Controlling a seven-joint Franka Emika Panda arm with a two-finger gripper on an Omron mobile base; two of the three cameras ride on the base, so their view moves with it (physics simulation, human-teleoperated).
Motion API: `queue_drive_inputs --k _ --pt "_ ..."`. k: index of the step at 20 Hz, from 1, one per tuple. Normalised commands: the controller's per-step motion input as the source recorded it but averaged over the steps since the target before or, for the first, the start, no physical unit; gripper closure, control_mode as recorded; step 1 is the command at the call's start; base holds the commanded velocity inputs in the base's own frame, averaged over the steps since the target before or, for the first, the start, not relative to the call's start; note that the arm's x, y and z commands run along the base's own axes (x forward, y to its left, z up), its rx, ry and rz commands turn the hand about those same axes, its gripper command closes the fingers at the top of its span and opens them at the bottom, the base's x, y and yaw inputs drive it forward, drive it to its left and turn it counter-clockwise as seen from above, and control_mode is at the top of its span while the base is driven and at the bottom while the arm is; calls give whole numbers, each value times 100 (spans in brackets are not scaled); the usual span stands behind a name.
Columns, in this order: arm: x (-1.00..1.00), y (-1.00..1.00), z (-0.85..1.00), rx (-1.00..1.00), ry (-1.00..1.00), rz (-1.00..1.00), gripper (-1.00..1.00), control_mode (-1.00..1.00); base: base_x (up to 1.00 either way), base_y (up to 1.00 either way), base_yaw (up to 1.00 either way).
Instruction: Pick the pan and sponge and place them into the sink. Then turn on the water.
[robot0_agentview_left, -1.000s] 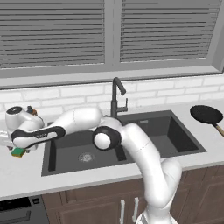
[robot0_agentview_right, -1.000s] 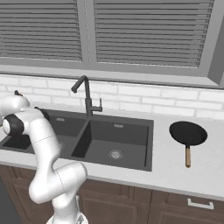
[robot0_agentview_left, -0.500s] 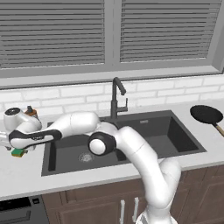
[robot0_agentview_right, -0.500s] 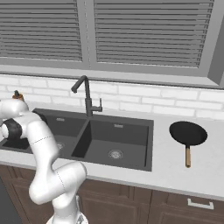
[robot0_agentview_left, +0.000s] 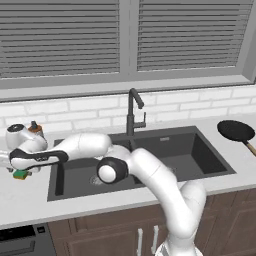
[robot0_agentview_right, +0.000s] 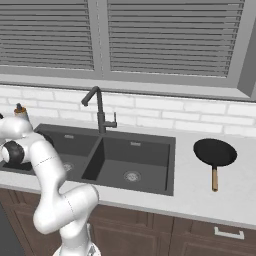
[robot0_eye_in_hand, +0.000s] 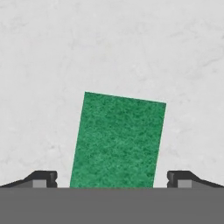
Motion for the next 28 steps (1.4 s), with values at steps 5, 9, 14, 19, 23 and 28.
queue_drive_inputs --k 5,9,14,19,23,28 --pt "10 18 -20 -1 1 0 -100 -100 0 0 0" --pt "9 22 -20 0 0 0 -100 -100 0 0 0" --pt "4 10 -34 -6 9 -1 100 -100 0 0 0" --pt "-1 -44 -75 -16 24 -5 100 -100 0 0 0" --pt "-32 -91 -61 -6 18 -5 100 -100 0 0 0" --pt "-79 -100 -32 0 6 -5 100 -100 0 0 0"
